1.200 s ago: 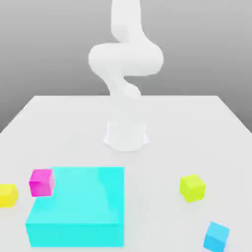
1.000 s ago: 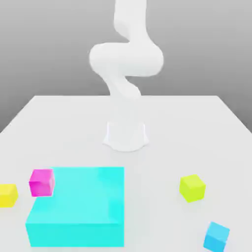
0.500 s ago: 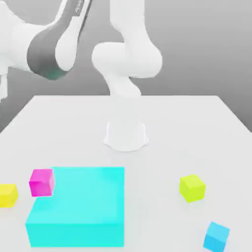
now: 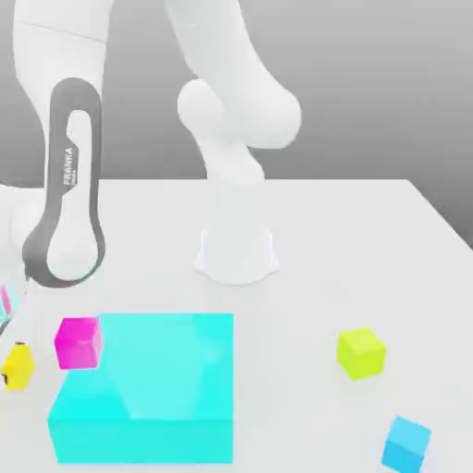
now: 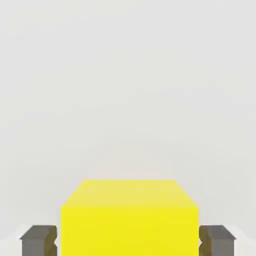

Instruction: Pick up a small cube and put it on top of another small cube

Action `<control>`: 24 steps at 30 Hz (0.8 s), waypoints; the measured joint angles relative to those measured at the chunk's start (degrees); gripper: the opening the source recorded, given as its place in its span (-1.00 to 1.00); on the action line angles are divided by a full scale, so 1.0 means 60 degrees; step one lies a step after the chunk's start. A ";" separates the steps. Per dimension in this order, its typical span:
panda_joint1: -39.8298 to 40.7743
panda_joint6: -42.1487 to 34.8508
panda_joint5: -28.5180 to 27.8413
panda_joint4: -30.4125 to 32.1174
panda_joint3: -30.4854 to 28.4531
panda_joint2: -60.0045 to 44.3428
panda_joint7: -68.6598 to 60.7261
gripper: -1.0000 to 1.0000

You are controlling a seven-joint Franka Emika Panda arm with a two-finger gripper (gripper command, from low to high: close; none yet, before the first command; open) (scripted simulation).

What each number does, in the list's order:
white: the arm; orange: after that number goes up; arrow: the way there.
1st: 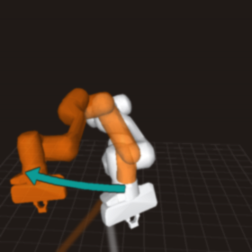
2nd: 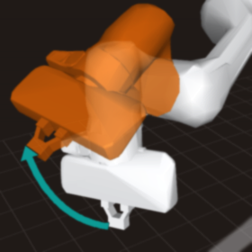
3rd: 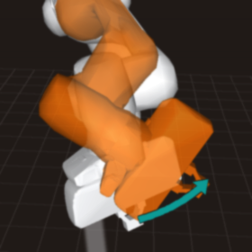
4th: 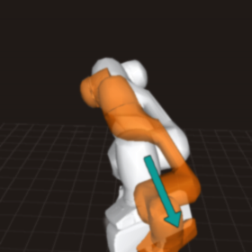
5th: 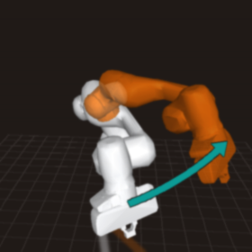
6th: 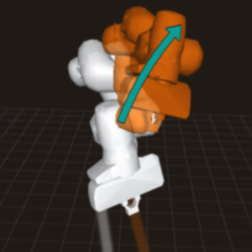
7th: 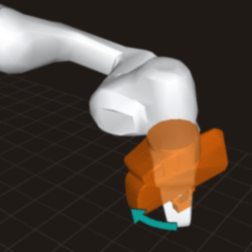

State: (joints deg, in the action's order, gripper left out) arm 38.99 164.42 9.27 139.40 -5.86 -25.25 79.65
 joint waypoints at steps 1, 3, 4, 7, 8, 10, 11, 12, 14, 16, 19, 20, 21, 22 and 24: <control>0.0001 0.0005 -0.0004 0.0000 0.0001 0.0000 0.0004 -1.00; -0.0011 -0.0026 0.0006 0.0006 -0.0013 0.0030 0.0002 -1.00; -0.0066 -0.0211 -0.0060 0.0057 -0.0085 0.0266 0.0055 -1.00; -0.0262 -0.0947 -0.0399 0.0261 -0.0354 0.1211 0.0310 -1.00; -0.0334 -0.1210 -0.0551 0.0336 -0.0430 0.1551 0.0453 -1.00; -0.0652 -0.1716 -0.0903 0.0502 -0.0489 0.2238 0.1170 -1.00; -0.0802 -0.1969 -0.1073 0.0587 -0.0473 0.2584 0.1573 -1.00; -0.0951 -0.2222 -0.1225 0.0673 -0.0444 0.2929 0.1974 -1.00; -0.1304 -0.2729 -0.1472 0.0844 -0.0283 0.3617 0.2750 -1.00; -0.1579 -0.3235 -0.1625 0.1016 -0.0133 0.4302 0.3467 -1.00; -0.1889 -0.3987 -0.1707 0.1276 0.0155 0.5321 0.4445 -1.00; -0.1953 -0.4233 -0.1694 0.1363 0.0283 0.5654 0.4743 -1.00; -0.1993 -0.4207 -0.1685 0.1449 0.0354 0.5714 0.4915 -1.00; -0.2013 -0.3988 -0.1677 0.1533 0.0387 0.5579 0.4998 -1.00; -0.2041 -0.3309 -0.1640 0.1701 0.0406 0.5067 0.5037 -1.00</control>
State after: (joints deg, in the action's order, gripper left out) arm 26.75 144.57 -0.57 149.61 -3.43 5.15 109.87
